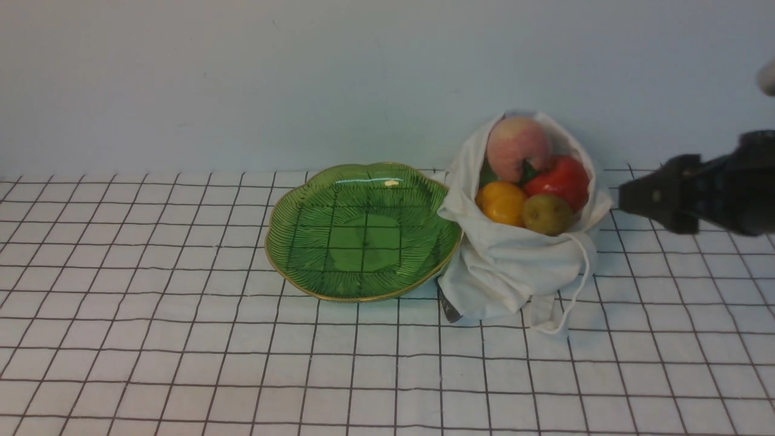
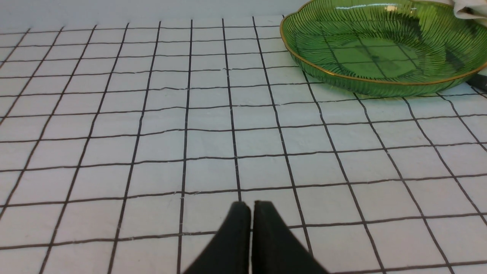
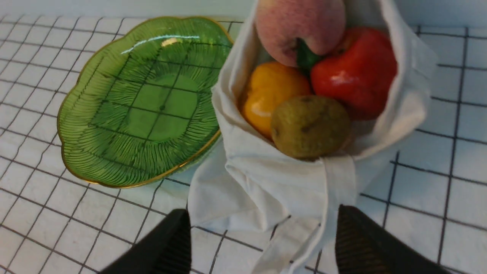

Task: Take the fruit out of the bag on the white checkered tablecloth and place them on the plate.
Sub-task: 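Reach for the kiwi in the white bag with the right gripper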

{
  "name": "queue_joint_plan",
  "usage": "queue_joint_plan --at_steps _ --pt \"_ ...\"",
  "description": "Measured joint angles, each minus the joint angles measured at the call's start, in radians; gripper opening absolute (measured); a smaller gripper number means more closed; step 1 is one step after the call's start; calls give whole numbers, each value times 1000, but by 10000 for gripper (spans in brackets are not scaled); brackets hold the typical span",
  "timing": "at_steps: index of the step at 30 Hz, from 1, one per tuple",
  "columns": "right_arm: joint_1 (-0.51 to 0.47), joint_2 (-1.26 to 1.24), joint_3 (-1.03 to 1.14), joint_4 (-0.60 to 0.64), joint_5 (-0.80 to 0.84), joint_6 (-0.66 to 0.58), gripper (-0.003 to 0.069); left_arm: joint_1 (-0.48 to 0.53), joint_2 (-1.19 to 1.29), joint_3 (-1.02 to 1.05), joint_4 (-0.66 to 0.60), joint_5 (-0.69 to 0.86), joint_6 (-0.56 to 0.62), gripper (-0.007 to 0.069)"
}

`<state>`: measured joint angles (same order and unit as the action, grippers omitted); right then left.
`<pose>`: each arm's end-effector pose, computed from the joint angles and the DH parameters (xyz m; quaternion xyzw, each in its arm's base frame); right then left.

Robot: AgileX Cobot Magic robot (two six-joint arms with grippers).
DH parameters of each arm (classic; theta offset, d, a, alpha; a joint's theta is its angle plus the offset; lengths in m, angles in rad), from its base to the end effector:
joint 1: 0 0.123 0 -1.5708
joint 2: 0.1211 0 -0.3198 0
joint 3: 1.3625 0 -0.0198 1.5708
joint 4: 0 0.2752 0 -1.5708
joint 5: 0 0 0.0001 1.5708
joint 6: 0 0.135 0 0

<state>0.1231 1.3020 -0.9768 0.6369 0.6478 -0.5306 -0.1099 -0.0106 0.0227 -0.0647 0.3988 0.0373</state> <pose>0.3058 0.0867 0.3046 -0.1246 0.9023 0.1918 0.3653 0.0822 -0.0125 0.1557 0.0428 0.8104 -0.0488 0.5822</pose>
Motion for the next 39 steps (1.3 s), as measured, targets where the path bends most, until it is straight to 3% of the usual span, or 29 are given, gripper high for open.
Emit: queue_joint_plan --at_steps 5,9,22,39 --pt "36 188 -142 -11 -3 -20 579 0 0 0 0 0 0 -8" --pt "38 326 -224 -41 -5 -20 602 0 0 0 0 0 0 -8" --pt "38 588 -327 -55 -60 5 604 0 0 0 0 0 0 -8" --pt "38 611 -345 -22 -53 4 552 0 0 0 0 0 0 -8"
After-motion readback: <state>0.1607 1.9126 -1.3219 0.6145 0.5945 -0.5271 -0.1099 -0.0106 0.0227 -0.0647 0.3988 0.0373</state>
